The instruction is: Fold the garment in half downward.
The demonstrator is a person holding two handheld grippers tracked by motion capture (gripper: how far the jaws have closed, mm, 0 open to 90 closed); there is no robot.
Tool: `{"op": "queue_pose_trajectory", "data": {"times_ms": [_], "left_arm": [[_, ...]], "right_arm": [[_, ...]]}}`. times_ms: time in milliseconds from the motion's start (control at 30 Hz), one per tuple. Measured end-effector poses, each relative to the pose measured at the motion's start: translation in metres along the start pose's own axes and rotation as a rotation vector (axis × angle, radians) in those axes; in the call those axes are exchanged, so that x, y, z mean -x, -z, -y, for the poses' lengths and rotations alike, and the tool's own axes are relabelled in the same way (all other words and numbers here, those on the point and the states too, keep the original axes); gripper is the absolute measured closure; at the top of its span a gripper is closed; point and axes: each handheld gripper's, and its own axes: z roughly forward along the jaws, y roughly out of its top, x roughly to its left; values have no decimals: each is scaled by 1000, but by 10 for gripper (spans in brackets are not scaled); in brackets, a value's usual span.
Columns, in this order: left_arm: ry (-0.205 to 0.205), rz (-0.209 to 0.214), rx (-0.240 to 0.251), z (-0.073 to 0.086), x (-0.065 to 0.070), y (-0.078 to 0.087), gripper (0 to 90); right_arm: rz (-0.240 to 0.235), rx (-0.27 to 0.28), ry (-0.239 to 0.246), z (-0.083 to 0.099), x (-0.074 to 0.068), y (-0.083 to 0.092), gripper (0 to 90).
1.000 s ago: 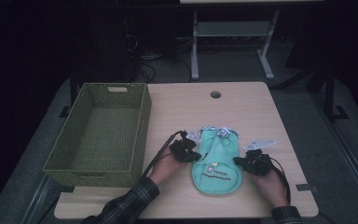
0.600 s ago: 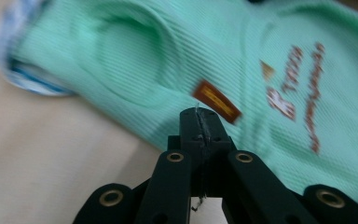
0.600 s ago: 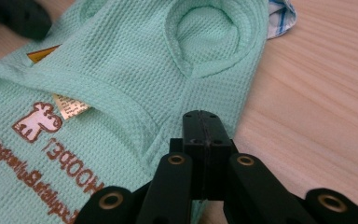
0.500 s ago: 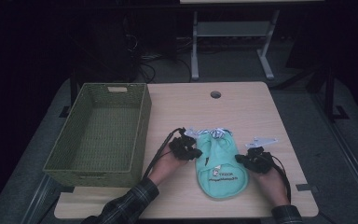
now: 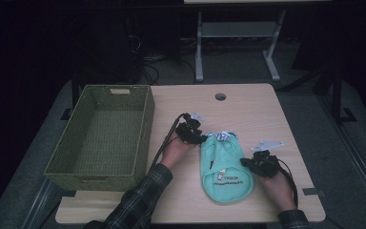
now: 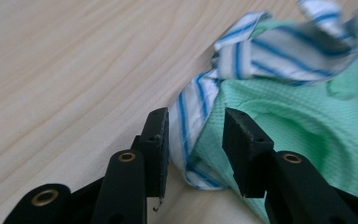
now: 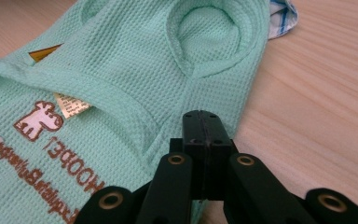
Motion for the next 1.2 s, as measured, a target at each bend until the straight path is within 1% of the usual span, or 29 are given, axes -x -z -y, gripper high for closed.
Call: {"op": "queue_pose_trajectory", "data": {"times_ms": [100, 167, 200, 233, 267, 300, 333, 433, 467, 500, 533, 600, 700, 800, 867, 933, 967, 1067, 1100, 1167, 1200], "left_arm": [[-20, -11, -17, 1, 1, -3, 774], [-17, -6, -23, 2, -1, -2, 845], [-10, -11, -16, 2, -1, -1, 889], [-18, -24, -24, 2, -2, 1, 891], [-14, -32, -25, 3, -2, 3, 893], [-22, -42, -33, 4, -4, 5, 894], [-21, -54, -36, 5, -5, 8, 895], [-5, -81, -48, 12, -11, 15, 896], [14, -84, -41, 15, -12, 16, 896], [28, -73, -36, 17, -12, 16, 895], [17, -65, -49, 19, -13, 17, 895], [11, -63, -39, 21, -11, 16, 888], [31, -39, -24, 21, -9, 17, 865], [31, -32, -5, 21, -6, 23, 814], [21, -32, 6, 22, -3, 29, 809], [13, -18, 15, 23, 1, 34, 808], [18, -12, 15, 24, 4, 34, 810], [-11, 26, -3, 27, 14, 35, 858], [-21, 35, -5, 27, 16, 35, 876], [-42, 45, -17, 29, 22, 33, 893], [-48, 51, -25, 30, 24, 33, 894]], "right_arm": [[2, 1, 2, 0, 0, 0, 897], [4, -1, 3, 0, -1, 0, 897], [6, -1, 4, 0, -1, 0, 897], [7, -2, 5, 0, -1, 0, 898], [7, -6, -1, 0, -1, 1, 898], [5, -2, 4, 0, 0, 0, 898], [4, -3, -2, 0, 0, 1, 899], [5, -6, -3, 1, 2, 2, 899], [6, -9, -8, 1, 2, 2, 899], [5, -9, -13, 1, 2, 2, 899], [5, -9, -13, 1, 2, 2, 899], [6, -10, -9, 1, 2, 2, 899], [6, -10, -10, 1, 2, 2, 899], [5, -10, -7, 1, 2, 2, 898], [5, -8, 0, 1, 2, 2, 898], [1, 2, -13, 1, 2, 6, 898], [-7, 16, -20, 1, 2, 9, 898], [-11, 30, -14, 1, 0, 15, 898], [-14, 21, -25, 2, -2, 17, 898], [-19, 19, -17, 4, -4, 18, 898], [-18, 5, -19, 5, -5, 18, 898]]}}
